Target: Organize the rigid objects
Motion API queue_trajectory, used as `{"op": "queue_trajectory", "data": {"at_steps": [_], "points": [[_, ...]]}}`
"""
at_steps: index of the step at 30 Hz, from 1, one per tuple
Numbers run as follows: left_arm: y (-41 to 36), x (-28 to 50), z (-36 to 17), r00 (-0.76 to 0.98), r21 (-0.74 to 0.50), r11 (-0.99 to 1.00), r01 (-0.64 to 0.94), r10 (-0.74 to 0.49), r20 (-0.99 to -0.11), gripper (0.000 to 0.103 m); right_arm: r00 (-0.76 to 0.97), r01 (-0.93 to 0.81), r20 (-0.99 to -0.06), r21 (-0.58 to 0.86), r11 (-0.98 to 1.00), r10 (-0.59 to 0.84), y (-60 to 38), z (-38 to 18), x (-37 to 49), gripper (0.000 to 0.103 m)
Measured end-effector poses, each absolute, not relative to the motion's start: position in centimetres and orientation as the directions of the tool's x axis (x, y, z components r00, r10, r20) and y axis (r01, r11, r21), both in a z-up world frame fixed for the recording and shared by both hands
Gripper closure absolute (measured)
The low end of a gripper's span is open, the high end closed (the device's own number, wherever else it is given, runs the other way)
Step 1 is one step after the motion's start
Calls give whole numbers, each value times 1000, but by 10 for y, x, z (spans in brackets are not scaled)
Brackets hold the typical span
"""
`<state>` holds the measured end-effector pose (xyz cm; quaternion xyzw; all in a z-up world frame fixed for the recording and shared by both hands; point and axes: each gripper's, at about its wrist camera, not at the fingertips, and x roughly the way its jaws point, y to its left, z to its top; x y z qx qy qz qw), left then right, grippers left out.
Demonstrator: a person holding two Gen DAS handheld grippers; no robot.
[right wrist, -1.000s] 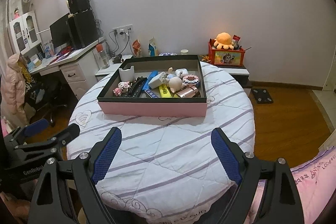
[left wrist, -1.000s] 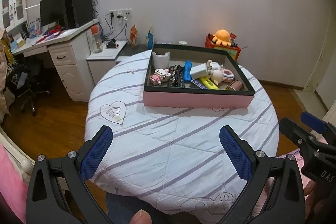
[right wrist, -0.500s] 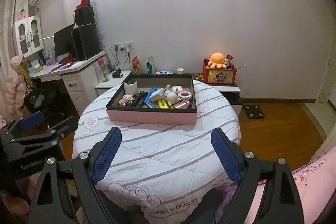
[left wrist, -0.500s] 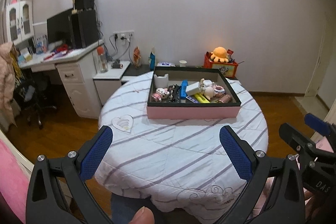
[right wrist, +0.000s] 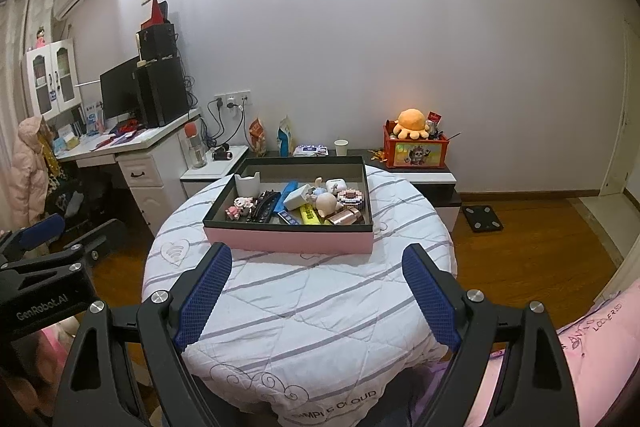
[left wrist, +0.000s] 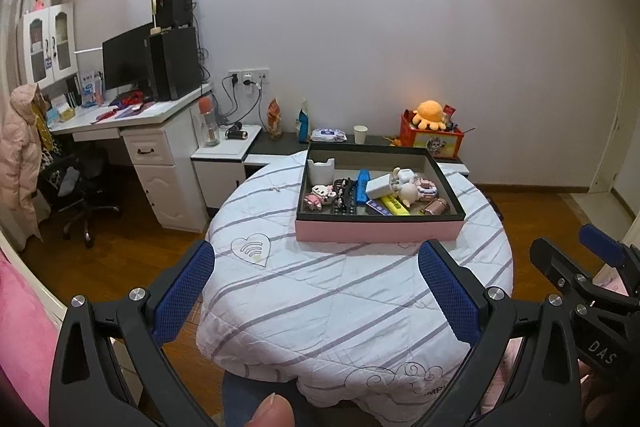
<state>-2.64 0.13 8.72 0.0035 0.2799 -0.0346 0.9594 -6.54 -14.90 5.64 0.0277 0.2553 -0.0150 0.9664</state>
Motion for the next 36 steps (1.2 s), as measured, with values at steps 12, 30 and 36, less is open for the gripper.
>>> {"op": "queue_trajectory", "data": {"at_steps": [12,30,36], "points": [[-3,-26,79,835,4,997,75,-61,-548,0,864,36,-503,42,998,-10,-147,52,-63,14],[-5,-29,78,842,59,996,61,-20,-539,0,858,26,-514,34,999,-5,-144,48,-61,14],[-3,-28,78,836,43,996,75,-40,-548,0,857,25,-515,32,999,-5,-143,47,-61,14]]}}
